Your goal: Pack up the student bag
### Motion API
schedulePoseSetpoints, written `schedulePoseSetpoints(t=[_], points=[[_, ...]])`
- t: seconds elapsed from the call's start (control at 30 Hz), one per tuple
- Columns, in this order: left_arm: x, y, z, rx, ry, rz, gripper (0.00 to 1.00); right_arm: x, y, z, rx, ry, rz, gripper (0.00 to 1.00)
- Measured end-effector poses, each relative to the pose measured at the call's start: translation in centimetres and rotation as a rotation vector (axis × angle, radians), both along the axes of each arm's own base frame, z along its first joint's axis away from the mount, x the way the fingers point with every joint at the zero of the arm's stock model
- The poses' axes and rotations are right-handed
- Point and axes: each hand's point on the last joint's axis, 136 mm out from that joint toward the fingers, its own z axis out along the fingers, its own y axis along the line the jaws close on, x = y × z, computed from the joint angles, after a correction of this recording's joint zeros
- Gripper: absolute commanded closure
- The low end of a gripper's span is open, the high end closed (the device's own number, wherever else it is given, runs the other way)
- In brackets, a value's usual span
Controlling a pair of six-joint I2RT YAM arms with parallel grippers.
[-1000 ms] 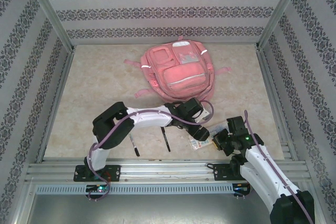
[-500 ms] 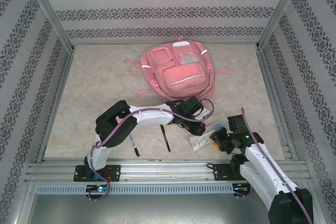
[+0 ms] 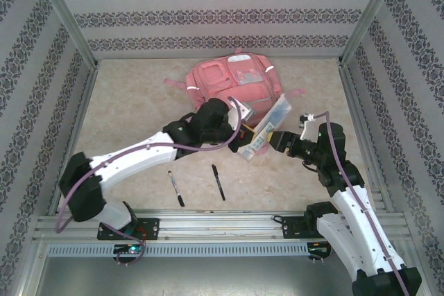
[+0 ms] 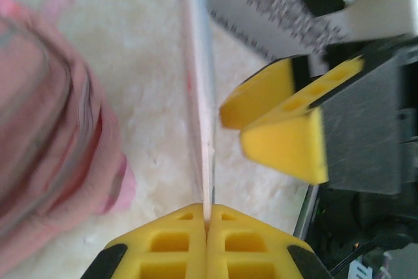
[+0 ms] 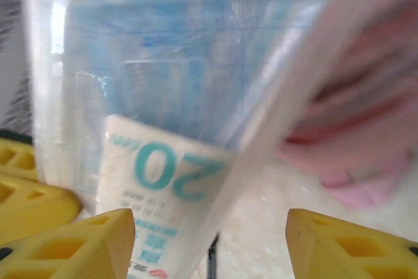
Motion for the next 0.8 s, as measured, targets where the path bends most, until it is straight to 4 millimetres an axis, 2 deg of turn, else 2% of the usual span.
schedulePoseSetpoints(t=[0.1, 0.2, 0.3, 0.4, 0.47, 0.53, 0.67, 0.73, 0.77, 0.8], points=[[-0.7, 1.2, 3.6, -0.078, -0.094, 0.007, 1.0, 0.2, 1.3, 3.4, 0.045, -0.175, 0.094, 0.34], [-1.4, 2.2, 5.9, -0.119, -0.164, -0.002, 1.0, 0.1, 2.0, 6.1, 0.074, -0.331, 0.149, 0.33], [-2.1, 2.7, 7.1, -0.145, -0.212, -0.022, 1.0, 0.0, 2.6, 8.0, 0.114, -0.458, 0.2, 0.33], [-2.6, 2.9, 7.3, -0.171, -0.231, -0.038, 1.0, 0.1, 3.1, 9.4, 0.162, -0.531, 0.235, 0.36], [-2.7, 2.9, 7.1, -0.186, -0.241, -0.038, 1.0, 0.2, 3.3, 10.4, 0.198, -0.563, 0.242, 0.45], [-2.6, 2.9, 6.7, -0.189, -0.241, -0.037, 1.0, 0.0, 3.5, 11.7, 0.243, -0.605, 0.235, 0.61], [-2.3, 2.8, 7.0, -0.206, -0.257, -0.031, 1.0, -0.1, 3.4, 13.4, 0.32, -0.656, 0.22, 0.84], [-1.4, 3.0, 7.2, -0.211, -0.269, -0.001, 1.0, -0.3, 3.7, 14.1, 0.355, -0.668, 0.229, 0.98], [-1.0, 3.2, 7.2, -0.213, -0.272, 0.01, 0.98, -0.4, 3.8, 14.4, 0.366, -0.674, 0.234, 1.0], [-0.7, 3.3, 7.2, -0.214, -0.273, 0.024, 0.59, -0.3, 3.9, 14.4, 0.373, -0.673, 0.232, 1.0]])
